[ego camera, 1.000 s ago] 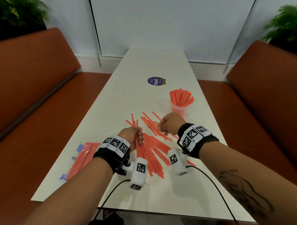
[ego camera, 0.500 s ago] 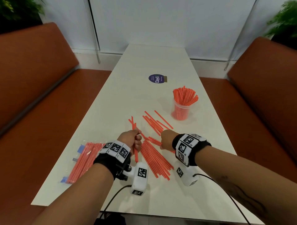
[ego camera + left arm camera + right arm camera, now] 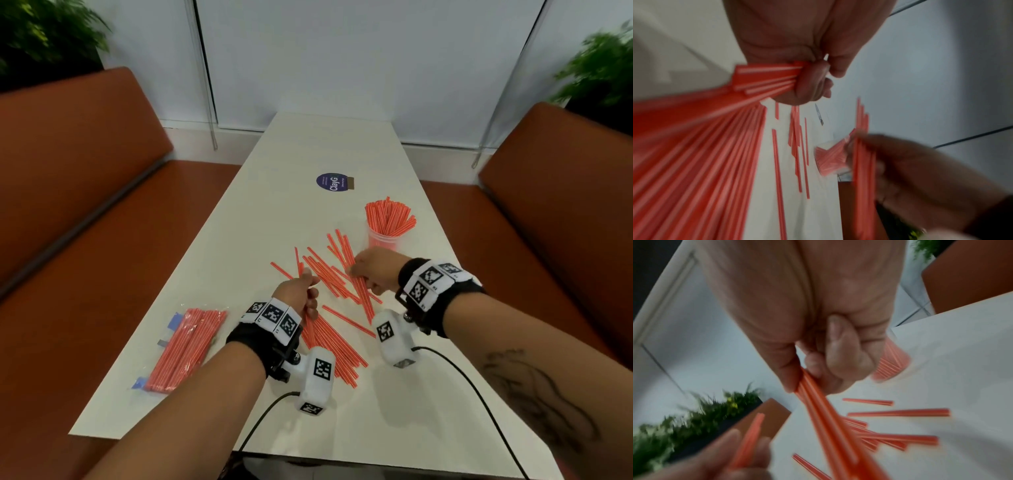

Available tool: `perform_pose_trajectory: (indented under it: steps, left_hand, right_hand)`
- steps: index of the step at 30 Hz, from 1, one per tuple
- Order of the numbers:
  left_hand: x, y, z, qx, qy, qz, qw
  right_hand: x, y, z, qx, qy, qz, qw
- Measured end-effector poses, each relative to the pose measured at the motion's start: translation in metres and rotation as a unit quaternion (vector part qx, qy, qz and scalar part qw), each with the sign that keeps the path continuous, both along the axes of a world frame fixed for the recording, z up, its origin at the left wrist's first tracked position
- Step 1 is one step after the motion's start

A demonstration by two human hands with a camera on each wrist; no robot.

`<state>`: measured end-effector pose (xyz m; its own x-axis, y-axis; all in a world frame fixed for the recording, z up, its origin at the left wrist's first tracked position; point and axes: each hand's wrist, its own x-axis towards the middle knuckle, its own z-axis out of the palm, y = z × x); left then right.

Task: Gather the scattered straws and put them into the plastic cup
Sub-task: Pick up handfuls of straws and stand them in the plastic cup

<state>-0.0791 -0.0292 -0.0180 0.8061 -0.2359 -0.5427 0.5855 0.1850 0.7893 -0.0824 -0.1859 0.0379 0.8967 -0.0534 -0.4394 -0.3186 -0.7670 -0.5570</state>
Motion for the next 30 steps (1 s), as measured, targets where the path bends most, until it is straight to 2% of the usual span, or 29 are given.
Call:
perform_pose_trajectory:
  steps: [3,7,11,16,20,24,26,28,30]
  left_hand:
    - [-0.002,-0.017,0.006,-0.003,-0.037,-0.04,0.999]
    - [-0.002,-0.033,0.011,-0.057,-0.083,-0.105,0.989]
    - [-0.005,-0.038,0.012,-0.084,-0.067,-0.046,0.993]
    - [0.001,-0.035,0.007,0.009,-0.03,0.019,0.999]
    - [0.008,-0.028,0.005,0.045,-0.047,0.059,0.996]
    - [0.017,-0.02,0.006,0.05,-0.032,0.117,0.991]
    - [0.02,-0.02,0.007,0.058,-0.029,0.11,0.992]
    - [0.019,-0.023,0.01,0.013,-0.022,0.114,0.993]
    - [0.016,-0.025,0.014,-0.073,-0.016,0.126,0.989]
  right_hand:
    - [-0.002,0.006,0.018,0.103,-0.004,0.001,0.995]
    - [-0.011,0.02,0.022,0.077,-0.027,0.036,0.996]
    - [-0.014,0.021,0.016,0.081,-0.054,-0.008,0.995]
    - [-0.022,0.017,0.009,0.195,-0.069,-0.03,0.978]
    - [-0.029,0.004,0.004,0.17,-0.132,-0.036,0.976]
    - [-0.041,-0.01,-0.008,0.135,-0.044,0.008,0.99]
    - [-0.048,-0.006,-0.014,0.135,-0.032,0.032,0.99]
    - [-0.05,0.002,-0.016,0.13,-0.061,0.047,0.989]
    - [-0.05,0.007,-0.014,0.099,-0.09,0.058,0.989]
